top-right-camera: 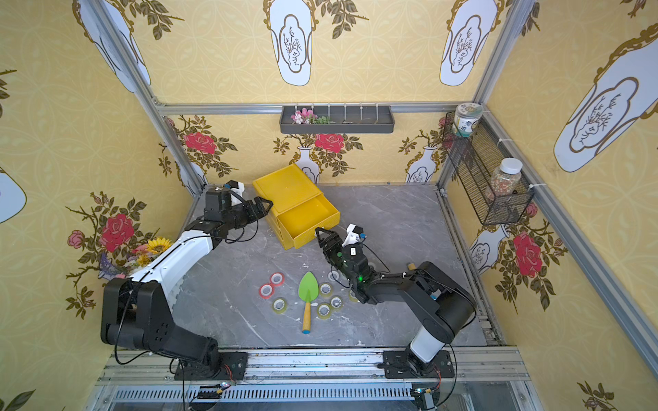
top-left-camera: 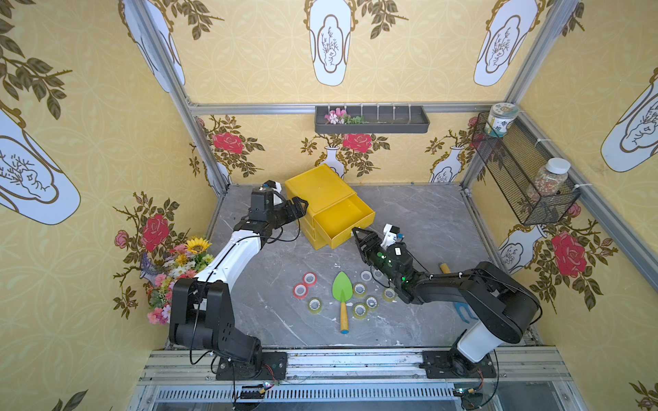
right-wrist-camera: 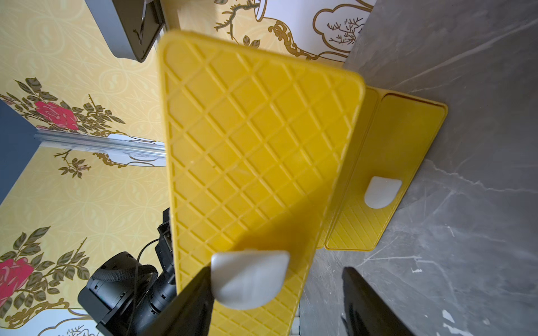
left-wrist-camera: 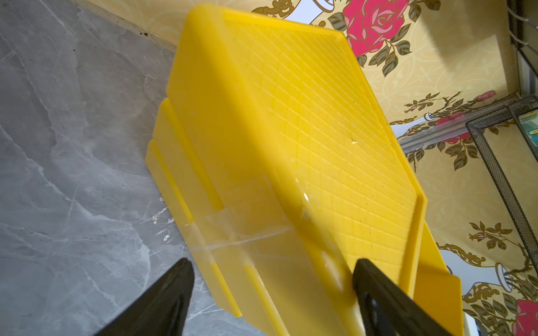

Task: Place the transparent tape into the drawer according to color
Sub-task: Open the drawer in the storage box, then pick up the tape at the center of the board.

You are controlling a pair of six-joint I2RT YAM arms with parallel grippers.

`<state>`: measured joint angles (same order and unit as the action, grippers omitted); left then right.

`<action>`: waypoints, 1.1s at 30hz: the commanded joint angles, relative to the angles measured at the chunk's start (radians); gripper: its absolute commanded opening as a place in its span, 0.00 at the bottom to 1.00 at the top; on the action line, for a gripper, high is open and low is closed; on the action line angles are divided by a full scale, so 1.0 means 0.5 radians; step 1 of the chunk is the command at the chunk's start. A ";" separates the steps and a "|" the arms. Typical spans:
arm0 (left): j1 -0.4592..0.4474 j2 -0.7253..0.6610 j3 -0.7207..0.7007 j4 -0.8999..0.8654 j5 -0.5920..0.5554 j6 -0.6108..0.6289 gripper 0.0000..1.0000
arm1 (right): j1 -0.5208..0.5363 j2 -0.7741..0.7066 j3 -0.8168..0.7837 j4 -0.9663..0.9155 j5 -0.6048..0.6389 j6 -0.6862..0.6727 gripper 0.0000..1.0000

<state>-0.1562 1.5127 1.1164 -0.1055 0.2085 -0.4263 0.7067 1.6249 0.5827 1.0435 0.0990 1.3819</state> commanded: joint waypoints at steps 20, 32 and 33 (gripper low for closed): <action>-0.001 -0.250 -0.015 -0.146 -0.094 -0.007 1.00 | -0.045 -1.032 0.068 -1.946 -0.270 -0.692 0.87; -0.045 -0.501 -0.027 -0.357 -0.013 -0.294 1.00 | -0.062 -0.993 0.528 -3.380 -0.275 -1.391 0.88; -0.070 -0.552 -0.071 -0.360 -0.009 -0.303 0.99 | -0.063 -0.944 0.555 -3.429 -0.274 -1.431 0.88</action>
<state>-0.1749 1.2701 1.1152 -0.2604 0.1753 -0.5358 0.6743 1.1137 0.8307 -0.4805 -0.0422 0.7753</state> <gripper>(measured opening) 0.996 0.884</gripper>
